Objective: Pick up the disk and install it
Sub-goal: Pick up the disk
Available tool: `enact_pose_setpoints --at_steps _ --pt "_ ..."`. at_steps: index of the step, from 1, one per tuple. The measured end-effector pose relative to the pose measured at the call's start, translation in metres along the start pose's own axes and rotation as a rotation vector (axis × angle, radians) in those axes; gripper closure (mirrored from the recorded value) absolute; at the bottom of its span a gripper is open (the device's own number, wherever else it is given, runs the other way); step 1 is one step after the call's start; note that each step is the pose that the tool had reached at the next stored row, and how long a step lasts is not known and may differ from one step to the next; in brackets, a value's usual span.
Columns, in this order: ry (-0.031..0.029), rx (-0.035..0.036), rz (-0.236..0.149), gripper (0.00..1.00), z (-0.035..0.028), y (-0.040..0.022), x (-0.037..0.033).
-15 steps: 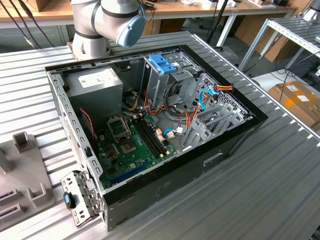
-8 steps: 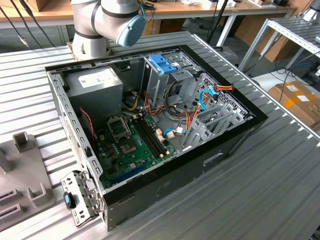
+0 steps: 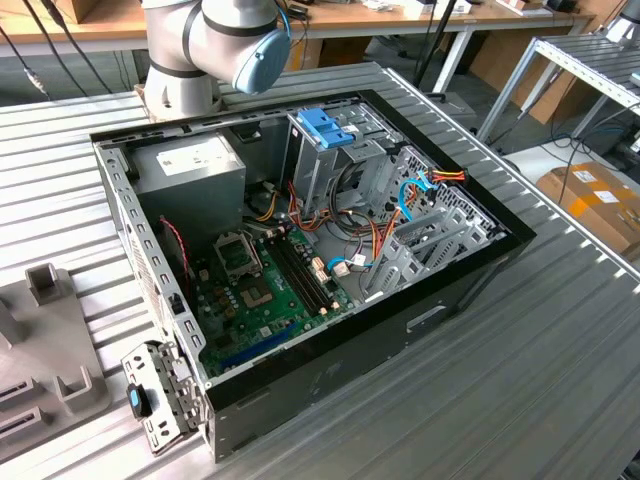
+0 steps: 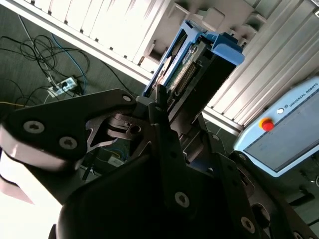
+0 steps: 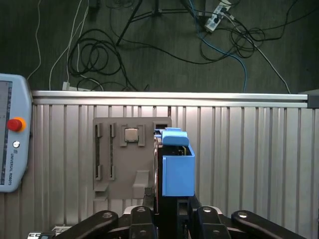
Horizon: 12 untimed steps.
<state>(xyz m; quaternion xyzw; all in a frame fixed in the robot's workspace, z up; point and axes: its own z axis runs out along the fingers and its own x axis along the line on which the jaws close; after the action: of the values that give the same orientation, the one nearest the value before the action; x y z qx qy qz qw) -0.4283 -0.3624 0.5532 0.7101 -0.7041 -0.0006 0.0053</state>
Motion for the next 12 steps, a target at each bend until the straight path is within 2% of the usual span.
enact_pose_setpoints --at_steps 4,6,9,12 --pt "0.0 0.0 0.0 0.65 -0.0006 0.0 0.0" --pt "0.0 0.0 0.0 0.65 -0.0006 -0.0029 0.0" --pt "0.0 0.0 0.0 0.65 -0.0006 -0.0113 0.0001" --pt "0.0 0.0 0.0 0.65 -0.0004 -0.0264 0.0002"
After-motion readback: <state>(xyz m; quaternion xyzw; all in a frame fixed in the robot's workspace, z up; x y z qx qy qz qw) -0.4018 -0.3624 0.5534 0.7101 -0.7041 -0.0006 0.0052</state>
